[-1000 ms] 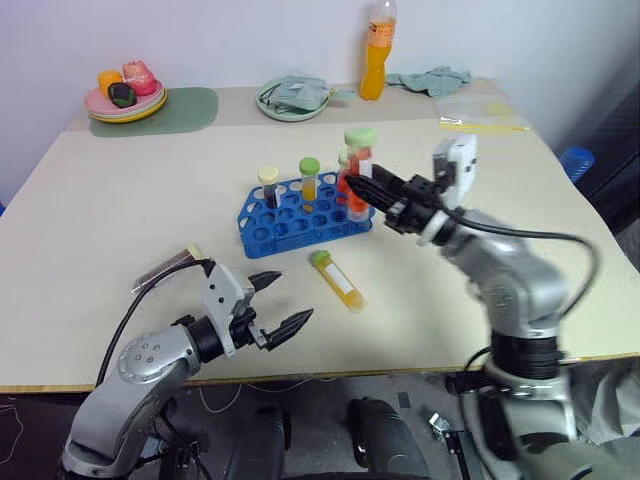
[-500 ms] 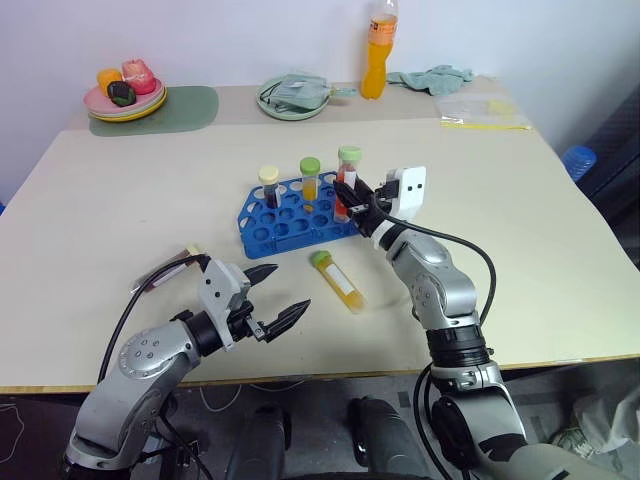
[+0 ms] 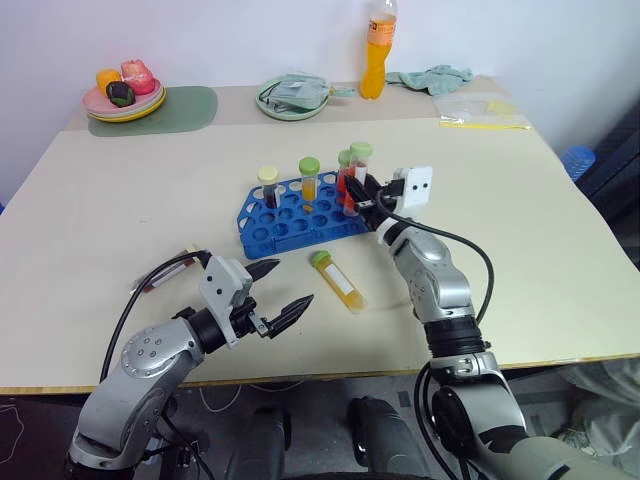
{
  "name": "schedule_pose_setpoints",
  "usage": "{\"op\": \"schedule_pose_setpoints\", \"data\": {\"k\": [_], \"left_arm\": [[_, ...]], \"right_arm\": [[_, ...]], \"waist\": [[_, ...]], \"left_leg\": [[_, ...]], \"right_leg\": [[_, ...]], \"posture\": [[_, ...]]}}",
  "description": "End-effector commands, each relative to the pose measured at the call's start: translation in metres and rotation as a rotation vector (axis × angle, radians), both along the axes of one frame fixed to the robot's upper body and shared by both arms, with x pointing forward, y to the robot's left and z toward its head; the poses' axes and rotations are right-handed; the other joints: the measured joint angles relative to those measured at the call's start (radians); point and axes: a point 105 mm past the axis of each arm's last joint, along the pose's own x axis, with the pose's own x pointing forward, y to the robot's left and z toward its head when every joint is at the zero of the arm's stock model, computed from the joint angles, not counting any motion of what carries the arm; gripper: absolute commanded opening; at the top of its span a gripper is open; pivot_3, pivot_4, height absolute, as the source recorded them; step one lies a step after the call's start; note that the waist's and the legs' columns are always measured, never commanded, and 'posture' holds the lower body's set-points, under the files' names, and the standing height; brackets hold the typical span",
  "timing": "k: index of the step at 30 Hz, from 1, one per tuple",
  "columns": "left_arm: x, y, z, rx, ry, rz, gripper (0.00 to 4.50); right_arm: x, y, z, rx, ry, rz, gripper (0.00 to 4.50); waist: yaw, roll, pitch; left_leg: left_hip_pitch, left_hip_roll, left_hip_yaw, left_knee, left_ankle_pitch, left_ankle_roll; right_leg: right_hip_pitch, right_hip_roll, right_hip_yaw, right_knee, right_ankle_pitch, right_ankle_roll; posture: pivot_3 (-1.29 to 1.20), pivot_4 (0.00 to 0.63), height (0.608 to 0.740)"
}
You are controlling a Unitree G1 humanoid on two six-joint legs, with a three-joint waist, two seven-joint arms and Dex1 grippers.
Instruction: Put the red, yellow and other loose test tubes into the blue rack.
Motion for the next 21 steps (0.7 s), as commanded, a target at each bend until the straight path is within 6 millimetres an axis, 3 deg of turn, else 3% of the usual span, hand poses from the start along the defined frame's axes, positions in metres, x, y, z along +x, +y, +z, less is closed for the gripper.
{"op": "schedule_pose_setpoints", "data": {"k": [1, 21], "left_arm": [[-0.003, -0.003, 0.015, -0.004, -0.056, -0.017, 4.50], [-0.004, -0.002, 0.013, -0.003, -0.049, -0.023, 4.50]], "right_arm": [[-0.004, -0.007, 0.005, -0.010, -0.052, -0.009, 0.76], [0.004, -0.003, -0.013, -0.087, -0.146, -0.099, 0.76]], "waist": [[0.000, 0.000, 0.000], [-0.004, 0.000, 0.000]], "left_leg": [[0.000, 0.000, 0.000, 0.000, 0.000, 0.000], [0.000, 0.000, 0.000, 0.000, 0.000, 0.000]], "right_leg": [[0.000, 0.000, 0.000, 0.000, 0.000, 0.000], [0.000, 0.000, 0.000, 0.000, 0.000, 0.000]], "posture": [[0.00, 0.150, 0.740], [0.00, 0.150, 0.740]]}}
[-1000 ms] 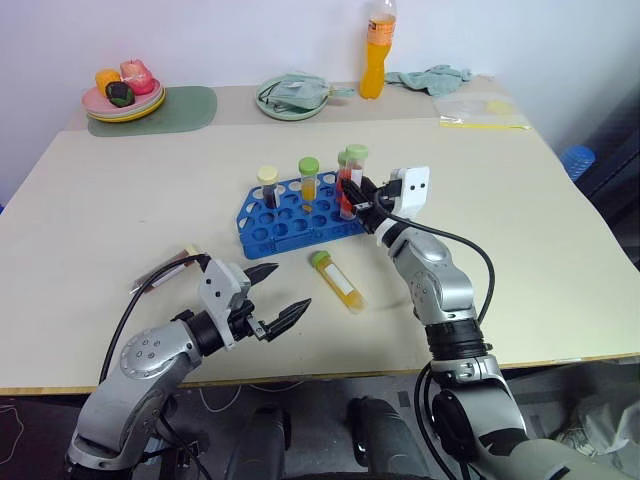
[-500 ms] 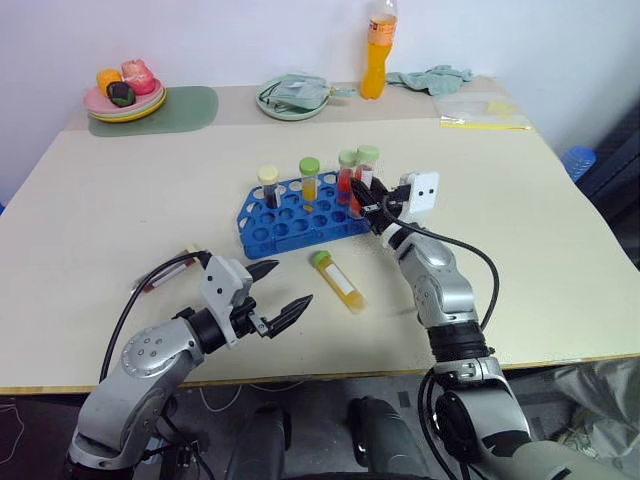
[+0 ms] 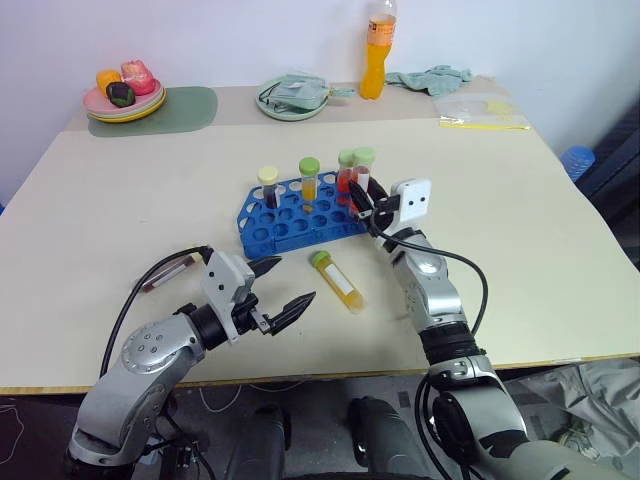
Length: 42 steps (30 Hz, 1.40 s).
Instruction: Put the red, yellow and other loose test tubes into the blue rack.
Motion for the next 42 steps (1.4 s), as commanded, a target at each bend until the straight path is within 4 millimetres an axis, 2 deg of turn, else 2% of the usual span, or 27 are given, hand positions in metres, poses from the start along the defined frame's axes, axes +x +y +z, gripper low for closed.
{"op": "schedule_pose_setpoints", "data": {"k": [1, 4, 7, 11, 16, 21, 23, 26, 30, 34, 39, 42], "left_arm": [[-0.004, 0.000, 0.007, -0.005, -0.040, -0.011, 4.50], [-0.005, 0.001, 0.005, -0.004, -0.038, -0.010, 4.50], [-0.006, 0.002, 0.003, -0.004, -0.036, -0.008, 4.50], [-0.007, 0.005, 0.002, -0.003, -0.040, 0.007, 4.50], [-0.003, 0.021, 0.001, 0.022, -0.048, 0.052, 4.50], [0.008, 0.050, 0.002, 0.077, -0.059, 0.119, 4.50], [0.011, 0.059, 0.002, 0.100, -0.059, 0.131, 4.50], [0.016, 0.068, -0.002, 0.142, -0.054, 0.131, 4.50], [0.019, 0.074, -0.006, 0.187, -0.049, 0.118, 4.50], [0.019, 0.078, -0.004, 0.191, -0.053, 0.132, 4.50], [0.013, 0.080, -0.004, 0.187, -0.051, 0.163, 4.50], [0.008, 0.077, -0.007, 0.178, -0.045, 0.178, 4.50]], "right_arm": [[0.003, -0.002, 0.007, 0.014, -0.038, -0.023, 0.76], [0.002, -0.001, 0.006, 0.029, -0.036, -0.001, 0.76], [-0.001, -0.004, 0.013, 0.027, -0.069, 0.002, 2.24], [-0.010, -0.019, 0.034, -0.027, -0.110, 0.000, 4.30], [-0.039, -0.035, 0.040, -0.168, 0.006, 0.163, 4.30], [-0.076, -0.052, 0.038, -0.311, 0.285, 0.346, 4.30], [-0.089, -0.047, 0.041, -0.375, 0.353, 0.408, 4.30], [-0.103, -0.024, 0.043, -0.387, 0.498, 0.519, 4.30], [-0.097, 0.007, 0.025, -0.414, 0.776, 0.489, 4.30], [-0.096, 0.037, 0.014, -0.445, 0.875, 0.536, 4.30], [-0.077, 0.040, 0.003, -0.508, 0.960, 0.384, 4.30], [-0.073, 0.039, -0.002, -0.537, 1.001, 0.337, 4.30]], "waist": [[-0.002, 0.000, 0.000], [-0.009, 0.000, 0.000], [-0.012, 0.000, 0.000], [-0.015, 0.001, 0.000], [-0.010, 0.001, 0.000], [-0.013, 0.002, 0.001], [-0.016, 0.001, 0.001], [-0.023, 0.002, 0.001], [-0.019, 0.002, 0.001], [-0.007, 0.001, 0.000], [-0.015, 0.001, 0.000], [-0.018, 0.001, 0.000]], "left_leg": [[0.000, 0.000, 0.000, 0.000, 0.000, 0.000], [0.000, 0.000, 0.000, 0.000, 0.000, 0.000], [0.000, 0.000, -0.001, 0.000, 0.000, 0.000], [0.000, 0.000, -0.001, -0.001, 0.000, 0.000], [0.000, 0.000, -0.001, -0.001, 0.000, 0.000], [0.000, 0.000, -0.001, 0.000, 0.000, 0.000], [0.000, 0.000, -0.001, -0.001, 0.000, 0.000], [0.001, 0.001, -0.001, -0.001, 0.000, 0.000], [0.001, 0.001, -0.001, -0.001, 0.000, 0.000], [-0.002, 0.000, -0.002, -0.001, 0.000, 0.000], [-0.004, -0.001, -0.001, -0.001, 0.000, 0.000], [-0.003, 0.000, -0.002, -0.002, 0.000, 0.000]], "right_leg": [[0.000, 0.000, 0.000, 0.000, 0.000, 0.000], [0.000, 0.000, 0.000, 0.000, 0.000, 0.000], [0.000, 0.000, 0.000, 0.000, 0.000, 0.000], [0.000, 0.000, 0.000, 0.000, 0.000, 0.000], [0.000, 0.000, 0.000, 0.000, 0.000, 0.000], [0.000, 0.000, 0.000, 0.000, 0.000, 0.000], [0.000, 0.000, 0.000, 0.000, 0.000, 0.000], [0.000, 0.001, 0.000, -0.001, 0.000, -0.001], [0.000, 0.002, 0.000, 0.000, -0.001, -0.001], [0.000, -0.001, -0.002, -0.002, 0.000, -0.001], [-0.002, -0.003, -0.002, -0.003, 0.000, 0.000], [-0.002, -0.001, -0.002, -0.002, 0.000, -0.001]], "posture": [[0.00, 0.150, 0.740], [0.00, 0.150, 0.740], [0.00, 0.150, 0.740], [0.00, 0.150, 0.740], [0.00, 0.150, 0.740], [0.00, 0.150, 0.740], [0.00, 0.150, 0.740], [0.00, 0.150, 0.740], [0.00, 0.150, 0.740], [0.00, 0.150, 0.740], [0.00, 0.150, 0.740], [0.00, 0.150, 0.740]]}}
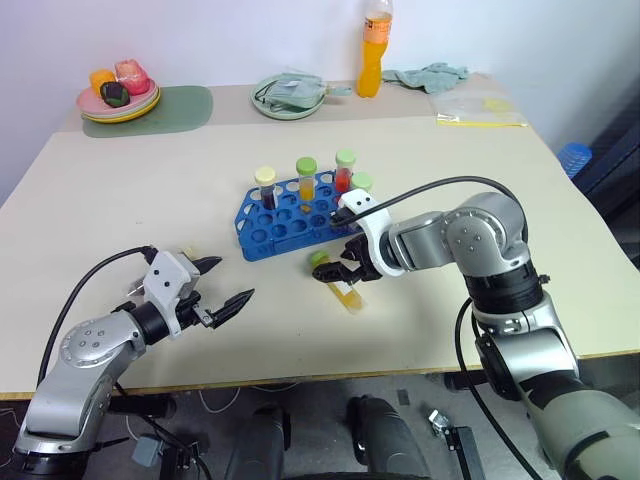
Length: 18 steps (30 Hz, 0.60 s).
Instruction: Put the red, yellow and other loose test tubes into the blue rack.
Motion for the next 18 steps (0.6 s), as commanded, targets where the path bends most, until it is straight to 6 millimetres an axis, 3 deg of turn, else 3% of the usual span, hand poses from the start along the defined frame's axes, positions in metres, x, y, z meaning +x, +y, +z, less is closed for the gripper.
{"op": "schedule_pose_setpoints", "data": {"k": [1, 2, 5, 8, 10, 11, 14, 18], "left_arm": [[-0.006, -0.003, 0.011, -0.003, -0.053, 0.011, 4.50], [-0.007, -0.004, 0.010, -0.007, -0.053, 0.015, 4.50], [-0.009, -0.007, 0.010, -0.017, -0.052, 0.023, 4.50], [-0.009, -0.008, 0.009, -0.021, -0.053, 0.027, 4.50], [-0.009, -0.008, 0.010, -0.023, -0.055, 0.029, 4.50], [-0.008, -0.007, 0.010, -0.023, -0.056, 0.032, 4.50], [-0.009, -0.005, 0.010, -0.021, -0.057, 0.041, 4.50], [-0.010, -0.006, 0.009, -0.022, -0.055, 0.043, 4.50]], "right_arm": [[0.001, 0.005, 0.001, -0.047, 0.003, -0.001, 4.30], [0.001, 0.004, -0.001, -0.067, 0.009, -0.006, 4.30], [-0.003, 0.004, -0.008, -0.090, 0.041, 0.004, 3.50], [-0.008, 0.007, -0.008, -0.092, 0.057, 0.024, 2.00], [-0.011, 0.011, 0.003, -0.062, 0.048, 0.062, 0.98], [-0.014, 0.014, 0.013, -0.039, 0.010, 0.098, 0.73], [-0.028, 0.026, 0.045, 0.081, -0.141, 0.231, 0.73], [-0.026, 0.037, 0.093, 0.343, -0.630, 0.345, 0.73]], "waist": [[-0.001, 0.000, 0.000], [-0.001, 0.000, 0.000], [-0.001, 0.000, 0.000], [-0.001, 0.000, 0.000], [0.001, 0.000, 0.000], [0.001, 0.000, 0.000], [0.001, 0.000, 0.000], [0.000, -0.001, -0.001]], "left_leg": [[0.000, 0.000, 0.000, 0.000, 0.000, 0.000], [0.000, 0.001, 0.000, 0.000, 0.000, 0.000], [0.000, 0.001, 0.000, 0.000, 0.000, 0.000], [0.000, 0.001, 0.000, 0.000, 0.000, 0.000], [0.000, 0.001, 0.000, 0.000, 0.000, 0.000], [0.000, 0.000, 0.000, 0.000, 0.000, 0.000], [0.000, 0.000, 0.000, 0.000, 0.000, 0.000], [0.000, 0.001, 0.000, 0.000, -0.001, 0.001]], "right_leg": [[0.000, 0.001, 0.000, 0.000, 0.000, 0.000], [0.000, 0.001, 0.000, 0.000, 0.000, 0.000], [0.000, 0.001, 0.000, 0.000, 0.000, 0.000], [0.000, 0.001, 0.000, 0.000, 0.000, 0.000], [0.000, 0.001, 0.000, 0.000, 0.000, 0.000], [0.000, 0.001, 0.000, 0.000, 0.000, 0.000], [0.000, 0.001, 0.000, 0.000, 0.000, 0.000], [0.000, 0.002, -0.001, -0.001, 0.000, 0.000]], "posture": [[0.00, 0.150, 0.740], [0.00, 0.150, 0.740], [0.00, 0.150, 0.740], [0.00, 0.150, 0.740], [0.00, 0.150, 0.740], [0.00, 0.150, 0.740], [0.00, 0.150, 0.740], [0.00, 0.150, 0.740]]}}
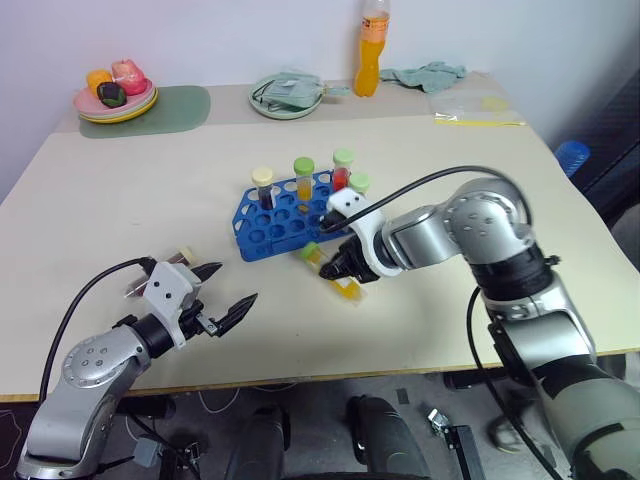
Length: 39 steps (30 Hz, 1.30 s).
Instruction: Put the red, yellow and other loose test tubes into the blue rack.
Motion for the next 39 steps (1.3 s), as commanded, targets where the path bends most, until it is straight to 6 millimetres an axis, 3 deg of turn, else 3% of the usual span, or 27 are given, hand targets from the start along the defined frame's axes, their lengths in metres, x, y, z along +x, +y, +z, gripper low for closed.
{"op": "schedule_pose_setpoints", "data": {"k": [1, 4, 9, 15, 26, 39], "left_arm": [[-0.002, -0.002, 0.011, 0.005, -0.043, -0.002, 4.50], [-0.001, -0.010, 0.014, -0.006, -0.049, -0.019, 4.50], [0.000, -0.022, 0.022, -0.027, -0.056, -0.066, 4.50], [0.002, -0.034, 0.026, -0.049, -0.057, -0.108, 4.50], [-0.003, -0.032, 0.016, -0.054, -0.043, -0.115, 4.50], [-0.004, -0.028, 0.004, -0.057, -0.041, -0.116, 4.50]], "right_arm": [[-0.007, 0.013, 0.045, 0.264, -0.447, 0.162, 0.73], [-0.014, 0.016, 0.042, 0.438, -0.583, 0.228, 0.73], [0.034, 0.011, 0.024, 0.550, -0.631, -0.090, 0.73], [0.061, 0.013, 0.004, 0.589, -0.613, -0.260, 0.73], [0.073, 0.004, -0.020, 0.528, -0.604, -0.330, 0.73], [0.074, 0.015, -0.029, 0.547, -0.614, -0.303, 0.73]], "waist": [[0.000, -0.001, 0.000], [0.000, -0.001, -0.001], [-0.003, -0.001, 0.000], [0.001, -0.001, 0.000], [-0.001, 0.000, 0.000], [-0.001, 0.000, 0.000]], "left_leg": [[0.001, 0.000, 0.000, 0.000, 0.000, 0.000], [0.001, 0.000, 0.001, 0.001, 0.000, 0.000], [0.002, 0.001, 0.001, 0.001, 0.001, -0.001], [0.002, 0.000, 0.001, 0.000, 0.001, -0.002], [0.002, 0.000, 0.001, 0.000, 0.001, -0.002], [0.002, 0.000, 0.001, 0.000, 0.001, -0.002]], "right_leg": [[0.001, 0.000, 0.000, 0.000, 0.000, 0.000], [0.001, 0.000, 0.000, 0.000, 0.000, 0.000], [0.000, 0.001, 0.001, 0.003, 0.001, -0.001], [0.000, 0.000, 0.001, 0.002, 0.001, -0.001], [0.000, 0.000, 0.001, 0.002, 0.001, -0.001], [0.000, 0.000, 0.001, 0.002, 0.001, -0.001]], "posture": [[0.00, 0.150, 0.740], [0.00, 0.150, 0.740], [0.00, 0.150, 0.740], [0.00, 0.150, 0.740], [0.00, 0.150, 0.740], [0.00, 0.150, 0.740]]}}
